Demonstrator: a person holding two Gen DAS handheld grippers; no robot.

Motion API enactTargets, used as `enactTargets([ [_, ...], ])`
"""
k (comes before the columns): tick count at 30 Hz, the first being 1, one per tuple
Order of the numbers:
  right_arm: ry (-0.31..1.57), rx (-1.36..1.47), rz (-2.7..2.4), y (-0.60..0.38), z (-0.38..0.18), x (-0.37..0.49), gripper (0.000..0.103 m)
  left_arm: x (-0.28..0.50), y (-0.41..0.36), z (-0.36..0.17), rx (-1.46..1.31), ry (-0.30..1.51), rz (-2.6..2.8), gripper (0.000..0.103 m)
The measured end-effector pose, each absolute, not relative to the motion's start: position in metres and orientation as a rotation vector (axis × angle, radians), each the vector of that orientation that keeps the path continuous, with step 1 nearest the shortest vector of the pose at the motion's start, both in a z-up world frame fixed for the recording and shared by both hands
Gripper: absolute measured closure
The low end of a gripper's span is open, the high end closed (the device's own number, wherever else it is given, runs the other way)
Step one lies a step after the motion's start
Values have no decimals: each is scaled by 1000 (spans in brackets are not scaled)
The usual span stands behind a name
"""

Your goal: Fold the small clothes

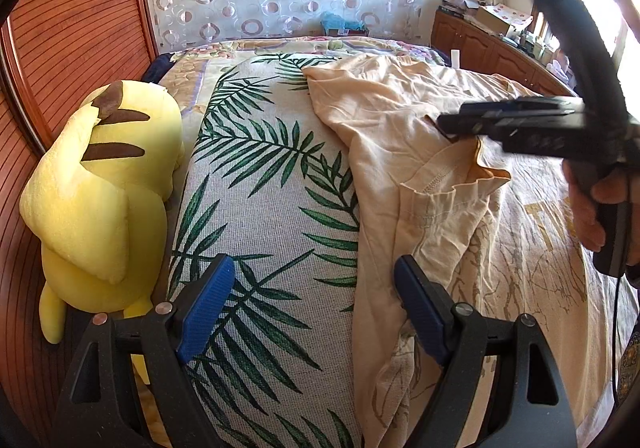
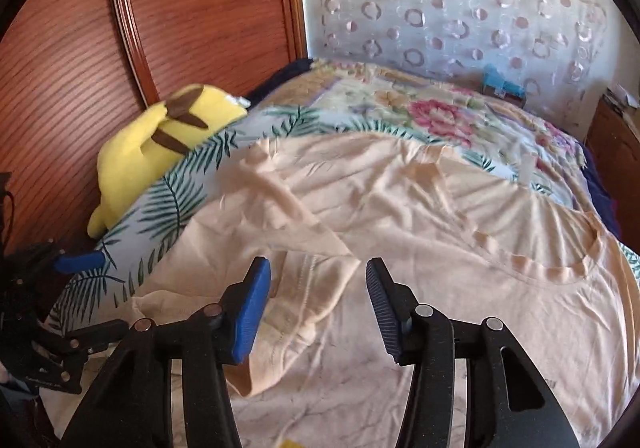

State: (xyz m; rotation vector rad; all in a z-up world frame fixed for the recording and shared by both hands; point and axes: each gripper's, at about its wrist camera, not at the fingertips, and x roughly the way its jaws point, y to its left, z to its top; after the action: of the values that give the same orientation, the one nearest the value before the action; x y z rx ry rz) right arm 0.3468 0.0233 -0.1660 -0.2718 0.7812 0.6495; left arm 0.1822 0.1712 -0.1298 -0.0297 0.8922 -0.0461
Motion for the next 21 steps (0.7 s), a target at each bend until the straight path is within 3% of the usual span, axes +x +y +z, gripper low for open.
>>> enactTargets([
  [14, 763, -300, 490, -59, -166, 337, 51, 174, 170, -112, -36, 824, -36, 20],
  [19, 712, -256, 536, -87, -153, 291, 51, 168, 159, -88, -131, 767, -162, 32],
  [21, 702, -233, 563, -102, -152, 262, 51, 172, 150, -86, -121, 765, -185, 45],
])
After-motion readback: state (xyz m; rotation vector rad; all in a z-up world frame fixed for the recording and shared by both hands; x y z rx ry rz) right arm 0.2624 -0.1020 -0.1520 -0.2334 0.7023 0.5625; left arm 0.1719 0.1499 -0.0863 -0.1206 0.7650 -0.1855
